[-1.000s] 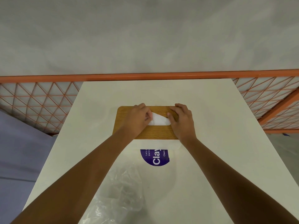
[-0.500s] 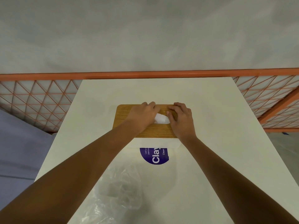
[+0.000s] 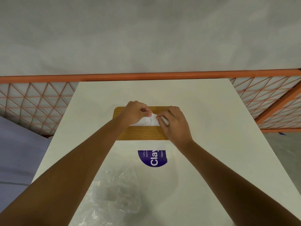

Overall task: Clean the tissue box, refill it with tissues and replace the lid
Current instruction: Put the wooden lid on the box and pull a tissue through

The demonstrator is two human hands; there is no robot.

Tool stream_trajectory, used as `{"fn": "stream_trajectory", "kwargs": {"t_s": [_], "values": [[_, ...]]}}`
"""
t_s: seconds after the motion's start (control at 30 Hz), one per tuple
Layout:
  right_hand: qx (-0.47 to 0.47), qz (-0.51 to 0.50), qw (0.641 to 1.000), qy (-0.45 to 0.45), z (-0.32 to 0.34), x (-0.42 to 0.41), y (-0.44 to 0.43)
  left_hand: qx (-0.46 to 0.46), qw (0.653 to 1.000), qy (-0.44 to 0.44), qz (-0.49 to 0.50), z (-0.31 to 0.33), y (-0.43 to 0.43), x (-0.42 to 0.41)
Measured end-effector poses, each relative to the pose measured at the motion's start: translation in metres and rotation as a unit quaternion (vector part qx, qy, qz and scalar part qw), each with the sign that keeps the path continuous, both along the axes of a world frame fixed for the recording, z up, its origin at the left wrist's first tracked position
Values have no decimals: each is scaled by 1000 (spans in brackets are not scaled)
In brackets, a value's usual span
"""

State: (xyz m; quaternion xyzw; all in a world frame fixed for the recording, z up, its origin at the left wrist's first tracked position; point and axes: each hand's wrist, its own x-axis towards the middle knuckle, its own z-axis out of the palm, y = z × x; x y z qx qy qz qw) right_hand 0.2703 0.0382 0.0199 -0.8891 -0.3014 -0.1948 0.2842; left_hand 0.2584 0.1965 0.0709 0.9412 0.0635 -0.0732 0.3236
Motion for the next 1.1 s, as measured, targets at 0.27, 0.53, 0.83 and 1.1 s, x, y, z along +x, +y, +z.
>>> {"fn": "stream_trajectory", "kwargs": {"t_s": [0.27, 0.53, 0.83, 1.1], "values": [[-177, -57, 970, 156, 27, -9, 18, -69, 997, 5, 43, -6, 3, 0], [-264, -44, 941, 208, 43, -7, 35, -73, 995, -28, 58, -8, 2, -5], [-39, -62, 903, 422, 68, 28, 21, 129, 990, -63, 13, -9, -7, -30], [16, -48, 907, 418, 63, 30, 18, 250, 962, -44, 98, -15, -22, -26]]}}
